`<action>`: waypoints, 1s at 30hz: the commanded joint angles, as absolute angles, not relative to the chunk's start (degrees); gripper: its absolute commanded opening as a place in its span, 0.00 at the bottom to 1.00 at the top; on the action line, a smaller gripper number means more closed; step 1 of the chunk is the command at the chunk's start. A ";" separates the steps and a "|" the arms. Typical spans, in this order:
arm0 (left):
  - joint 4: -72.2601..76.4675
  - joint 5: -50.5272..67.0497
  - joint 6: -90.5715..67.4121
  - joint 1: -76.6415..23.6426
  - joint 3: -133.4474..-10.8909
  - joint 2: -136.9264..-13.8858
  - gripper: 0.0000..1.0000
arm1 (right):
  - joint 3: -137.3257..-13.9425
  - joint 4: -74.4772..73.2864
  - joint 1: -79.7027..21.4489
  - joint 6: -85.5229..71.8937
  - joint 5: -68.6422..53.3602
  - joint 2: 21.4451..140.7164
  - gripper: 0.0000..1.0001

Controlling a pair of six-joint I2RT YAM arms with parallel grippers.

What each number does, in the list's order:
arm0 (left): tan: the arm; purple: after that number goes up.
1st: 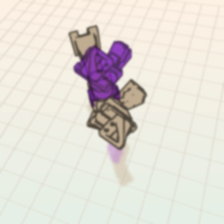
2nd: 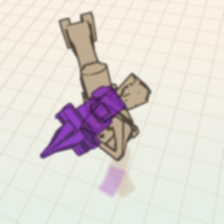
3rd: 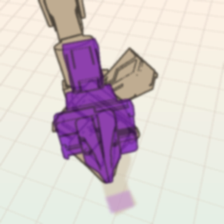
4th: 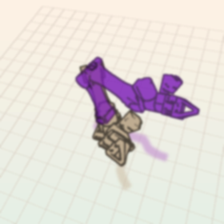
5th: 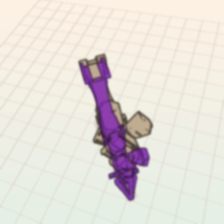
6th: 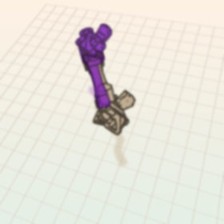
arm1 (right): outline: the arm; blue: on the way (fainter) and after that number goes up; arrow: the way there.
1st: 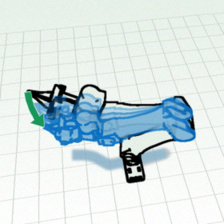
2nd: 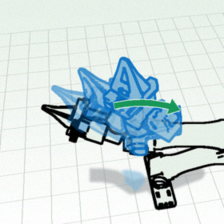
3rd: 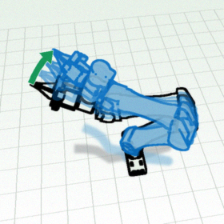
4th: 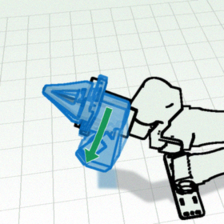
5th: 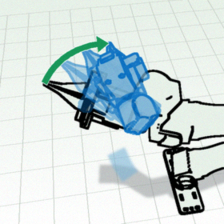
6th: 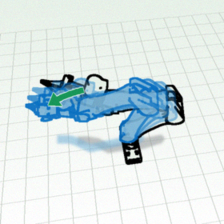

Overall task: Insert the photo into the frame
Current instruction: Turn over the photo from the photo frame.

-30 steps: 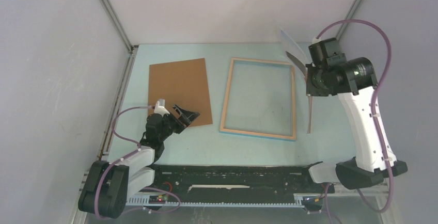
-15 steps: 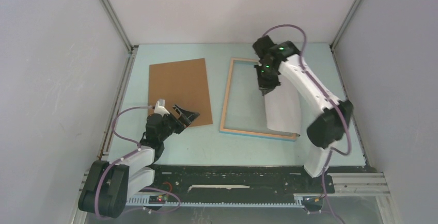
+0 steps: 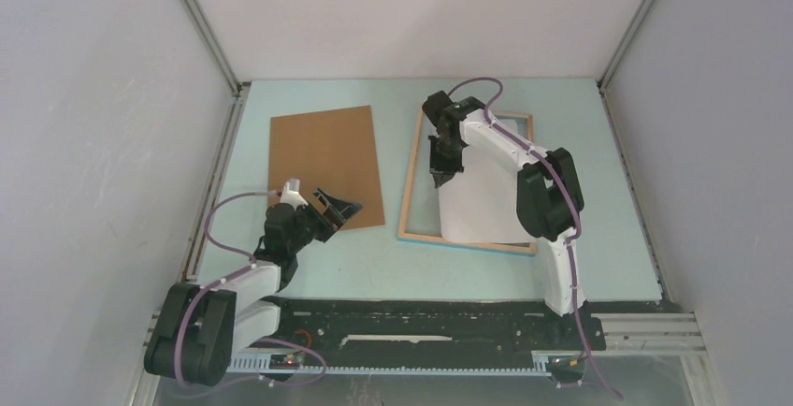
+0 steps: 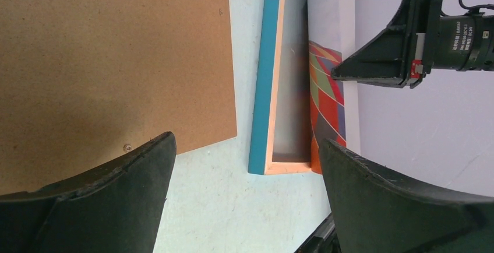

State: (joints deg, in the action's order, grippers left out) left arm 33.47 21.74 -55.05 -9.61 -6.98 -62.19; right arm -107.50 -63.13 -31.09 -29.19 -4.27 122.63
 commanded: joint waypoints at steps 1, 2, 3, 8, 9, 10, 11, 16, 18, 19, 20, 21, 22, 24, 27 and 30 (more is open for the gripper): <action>36.27 23.49 -55.58 -8.92 -10.02 -63.04 1.00 | -106.64 -55.71 -31.11 -36.72 -1.98 122.27 0.00; 36.30 23.66 -55.63 -8.92 -10.02 -63.16 1.00 | -106.39 -54.98 -30.93 -37.77 -1.43 122.16 0.00; 36.32 23.66 -55.61 -8.88 -10.02 -63.19 1.00 | -105.78 -53.65 -30.67 -38.71 -1.23 121.78 0.00; 36.39 23.64 -55.72 -8.70 -9.82 -62.95 1.00 | -102.08 -46.90 -29.54 -42.32 -1.75 119.46 0.00; 36.43 23.68 -55.72 -8.70 -9.78 -62.90 1.00 | -102.32 -46.72 -29.24 -42.28 -1.92 119.78 0.00; 36.46 23.71 -55.72 -8.64 -9.71 -62.86 1.00 | -102.82 -47.07 -28.97 -42.19 -2.09 120.22 0.00; 36.47 23.73 -55.70 -8.57 -9.75 -62.94 1.00 | -103.20 -48.01 -28.84 -42.02 -2.02 120.65 0.00; 36.54 23.91 -55.88 -8.43 -9.68 -62.97 1.00 | -100.29 -48.05 -28.66 -40.71 -0.16 120.15 0.00; 36.72 23.99 -55.85 -8.35 -9.62 -63.06 1.00 | -99.53 -47.75 -28.42 -39.64 0.00 119.72 0.00; 36.78 24.05 -55.83 -8.35 -9.62 -63.10 1.00 | -99.67 -47.52 -28.39 -38.34 -0.19 119.73 0.01; 36.82 24.11 -55.88 -8.35 -9.66 -63.08 1.00 | -99.93 -47.66 -28.46 -37.29 -0.17 119.85 0.11; 36.83 24.06 -55.85 -8.39 -9.60 -63.17 1.00 | -100.07 -47.69 -28.58 -36.63 -0.02 119.81 0.24; 36.83 24.04 -55.84 -8.38 -9.60 -63.15 1.00 | -100.16 -47.51 -28.70 -35.90 0.00 119.58 0.35; 36.91 24.13 -55.89 -8.38 -9.60 -63.13 1.00 | -100.08 -46.62 -28.95 -34.74 -0.66 118.82 0.46; 37.00 24.01 -55.88 -8.38 -9.48 -62.97 1.00 | -98.84 -44.51 -29.18 -33.45 -3.08 116.03 0.56; 37.05 23.82 -55.80 -8.38 -9.29 -62.60 1.00 | -95.69 -40.90 -29.10 -32.44 -6.25 111.47 0.61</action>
State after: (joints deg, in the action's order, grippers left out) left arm 34.68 22.98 -55.51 -8.80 -7.09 -63.02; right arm -98.10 -45.65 -29.06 -35.22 -3.16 120.42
